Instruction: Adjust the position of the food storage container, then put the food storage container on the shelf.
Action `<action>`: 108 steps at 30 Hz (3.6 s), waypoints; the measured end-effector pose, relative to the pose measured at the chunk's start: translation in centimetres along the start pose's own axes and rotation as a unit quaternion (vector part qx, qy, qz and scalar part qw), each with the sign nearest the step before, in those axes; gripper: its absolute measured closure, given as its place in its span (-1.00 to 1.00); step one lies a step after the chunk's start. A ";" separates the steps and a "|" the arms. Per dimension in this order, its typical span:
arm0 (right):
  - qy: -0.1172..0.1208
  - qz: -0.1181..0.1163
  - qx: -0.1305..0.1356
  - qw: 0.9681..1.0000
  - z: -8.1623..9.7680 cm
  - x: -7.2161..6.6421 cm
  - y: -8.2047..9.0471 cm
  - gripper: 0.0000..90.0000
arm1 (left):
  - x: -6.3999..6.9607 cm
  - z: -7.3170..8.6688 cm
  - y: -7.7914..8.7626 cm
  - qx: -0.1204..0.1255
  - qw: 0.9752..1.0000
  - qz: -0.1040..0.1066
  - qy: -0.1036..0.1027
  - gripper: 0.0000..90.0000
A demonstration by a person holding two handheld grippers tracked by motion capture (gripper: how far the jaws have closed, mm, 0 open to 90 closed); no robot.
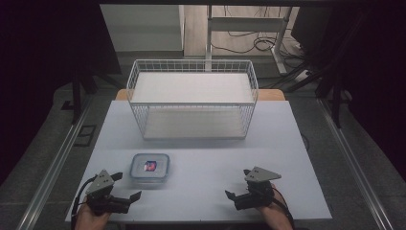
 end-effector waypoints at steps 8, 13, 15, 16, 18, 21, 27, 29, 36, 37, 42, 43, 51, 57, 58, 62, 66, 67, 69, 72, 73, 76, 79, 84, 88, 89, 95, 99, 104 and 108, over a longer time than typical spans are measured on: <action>-0.037 0.014 0.015 0.999 -0.3 0.6 -0.7 -1.00 | -0.7 0.6 -0.1 -0.037 0.999 -0.027 0.015 -1.00; -0.028 0.020 0.006 0.999 -0.3 0.4 -0.8 -1.00 | -0.7 0.5 0.3 -0.023 0.999 -0.005 0.026 -0.99; -0.030 0.016 0.003 0.999 -0.3 0.4 -0.7 -1.00 | -0.8 0.5 0.5 -0.027 0.999 -0.010 0.022 -0.97; -0.031 0.016 0.000 0.999 -0.3 0.4 -0.7 -1.00 | -0.9 0.5 0.6 -0.029 0.999 -0.016 0.021 -0.95; -0.038 0.010 -0.005 0.999 -0.3 0.3 -0.8 -1.00 | -1.1 0.4 0.9 -0.023 0.999 -0.023 0.023 -0.90; -0.047 0.005 -0.011 0.999 -0.3 0.4 -0.9 -1.00 | -1.4 0.1 1.8 0.004 0.999 -0.030 0.030 -0.80; -0.046 0.002 -0.016 0.999 -0.3 0.5 -0.8 -1.00 | -2.4 -0.4 3.2 0.037 0.997 -0.048 0.046 -0.36; -0.043 0.002 -0.022 0.999 -0.2 0.5 -0.9 -1.00 | -2.8 -0.6 3.3 0.044 0.996 -0.056 0.052 -0.17; -0.028 -0.008 -0.046 0.999 0.0 0.1 -1.3 -0.96 | -4.9 -1.3 2.2 0.053 0.994 -0.055 0.083 0.55; -0.023 -0.008 -0.050 0.998 0.1 0.0 -1.4 -0.93 | -5.1 -1.3 2.0 0.047 0.994 -0.056 0.086 0.67; -0.019 -0.007 -0.043 0.999 -0.2 -0.2 -1.4 -0.87 | -5.9 -1.3 0.6 0.008 0.994 -0.065 0.093 0.99; -0.020 -0.007 -0.040 0.999 -0.3 -0.1 -1.4 -0.85 | -6.0 -1.3 0.3 0.001 0.994 -0.063 0.094 1.00; -0.032 0.001 -0.039 0.999 -0.3 0.7 -1.3 -0.79 | -5.2 -1.5 -1.5 -0.029 0.994 -0.050 0.093 1.00; -0.035 0.007 -0.039 0.999 -0.4 0.8 -1.3 -0.76 | -4.2 -2.2 -2.9 -0.042 0.996 -0.034 0.077 1.00; -0.036 0.007 -0.040 0.999 -0.4 0.8 -1.3 -0.75 | -4.0 -2.3 -3.2 -0.043 0.996 -0.032 0.075 1.00; -0.045 0.014 -0.051 0.998 -0.3 1.1 -1.5 -0.75 | -3.3 -3.1 -4.6 -0.048 0.997 -0.020 0.065 1.00; -0.056 0.017 -0.056 0.997 -0.2 1.4 -1.5 -0.75 | -2.6 -3.8 -6.1 -0.053 0.997 -0.007 0.056 1.00; -0.057 0.018 -0.056 0.997 -0.2 1.4 -1.5 -0.75 | -2.4 -4.0 -6.4 -0.054 0.997 -0.003 0.053 1.00; -0.061 0.018 -0.056 0.996 -0.2 1.5 -1.4 -0.74 | -1.9 -4.4 -7.1 -0.057 0.997 0.003 0.047 1.00; -0.062 0.017 -0.056 0.996 -0.2 1.6 -1.5 -0.73 | -1.2 -4.9 -8.1 -0.059 0.997 0.013 0.037 1.00; -0.062 0.017 -0.056 0.996 -0.2 1.6 -1.5 -0.73 | -1.0 -5.1 -8.4 -0.061 0.997 0.016 0.035 1.00; -0.061 0.018 -0.060 0.996 -0.1 1.5 -1.5 -0.70 | -0.4 -5.6 -9.4 -0.062 0.997 0.027 0.028 1.00; -0.059 0.018 -0.066 0.996 0.0 1.5 -1.6 -0.68 | 0.1 -6.0 -10.1 -0.064 0.997 0.034 0.024 1.00; -0.060 0.018 -0.065 0.996 0.0 1.6 -1.6 -0.68 | 0.7 -6.4 -11.1 -0.064 0.997 0.046 0.021 1.00; -0.055 0.017 -0.066 0.996 0.1 1.6 -1.6 -0.67 | 1.2 -6.5 -11.6 -0.069 0.996 0.055 0.014 1.00; -0.055 0.016 -0.068 0.996 0.1 1.5 -1.6 -0.67 | 1.3 -6.5 -11.6 -0.070 0.996 0.056 0.013 1.00; -0.041 0.019 -0.068 0.997 0.4 1.5 -1.6 -0.70 | 0.1 -6.1 -10.9 -0.051 0.998 0.030 0.021 0.44; -0.040 0.012 -0.063 0.997 0.5 1.4 -1.7 -0.80 | -0.5 -5.8 -10.4 -0.045 0.999 0.019 0.015 -0.27; -0.041 0.006 -0.063 0.997 0.6 1.4 -1.8 -0.88 | -0.7 -5.6 -9.8 -0.035 0.999 0.029 0.026 -0.71; -0.043 0.005 -0.053 0.998 0.4 1.7 -1.7 -0.90 | -0.7 -5.6 -9.6 -0.028 0.999 0.026 0.017 -0.90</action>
Point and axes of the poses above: each handheld gripper's, and its own axes: y roughly backward along the jaws, z roughly out of its underside, x roughly to its right, the point moved 5 cm from there along -y, roughly forward along the jaws, and after that the axes turned 15 degrees about z, right-handed, at the moved point
